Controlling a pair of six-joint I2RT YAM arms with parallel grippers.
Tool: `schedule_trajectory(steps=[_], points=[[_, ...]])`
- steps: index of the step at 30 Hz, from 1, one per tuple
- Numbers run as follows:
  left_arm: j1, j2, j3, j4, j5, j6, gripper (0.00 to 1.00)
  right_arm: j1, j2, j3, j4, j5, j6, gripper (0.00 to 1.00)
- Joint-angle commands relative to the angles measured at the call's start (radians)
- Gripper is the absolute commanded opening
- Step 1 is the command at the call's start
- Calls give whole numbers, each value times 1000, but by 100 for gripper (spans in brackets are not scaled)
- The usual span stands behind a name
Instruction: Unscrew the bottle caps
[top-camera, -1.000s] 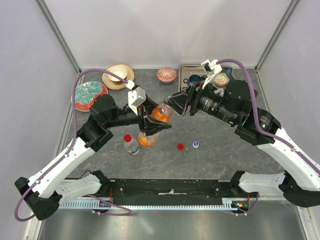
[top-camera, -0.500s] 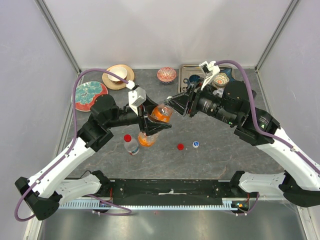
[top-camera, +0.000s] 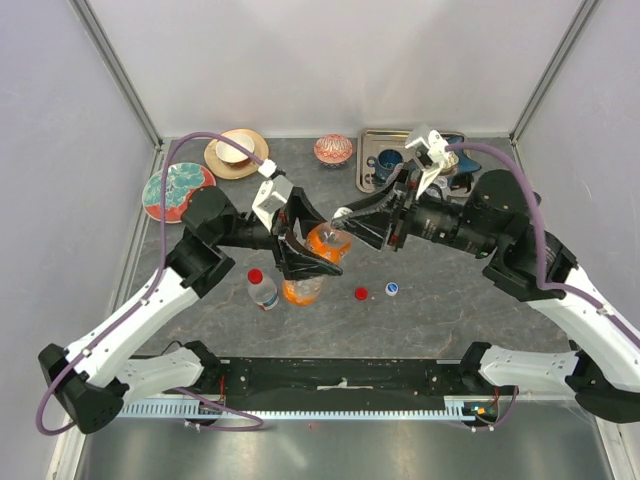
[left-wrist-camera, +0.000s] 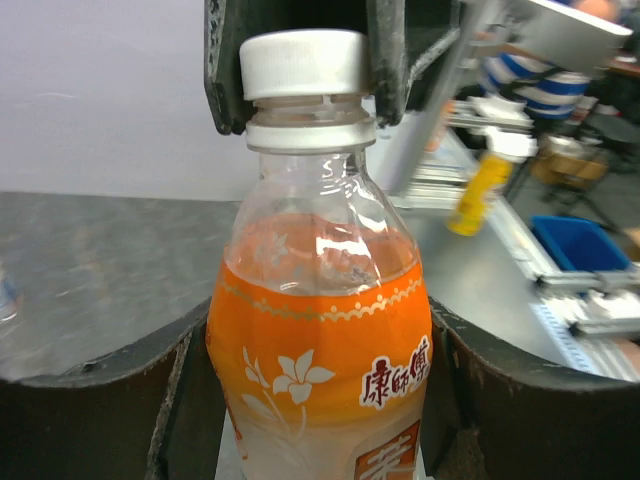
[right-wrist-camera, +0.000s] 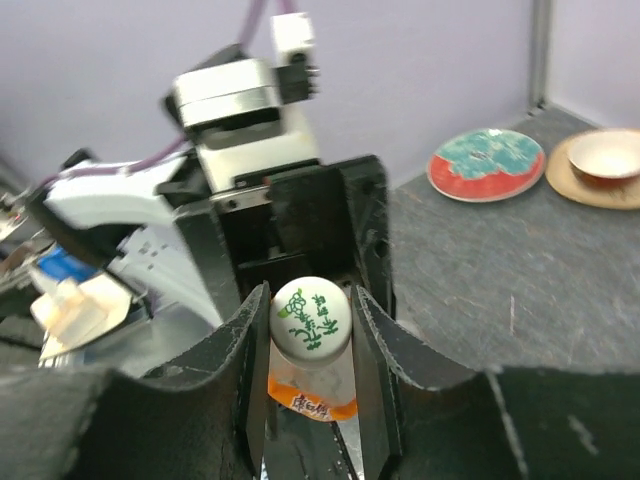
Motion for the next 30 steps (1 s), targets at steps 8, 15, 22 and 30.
schedule_trajectory(steps=[8,15,22,30], points=[[-7,112,9,777,437,-693,42,0,-61,10,184,-605,-171,0],[-3,131,17,780,440,-686,42,0,-75,-2,255,-639,-150,0],[23,-1,3,239,323,-255,42,0,-145,-56,171,235,-232,0],[32,-239,-37,-124,-47,58,42,-2,-16,-288,74,653,-194,0]])
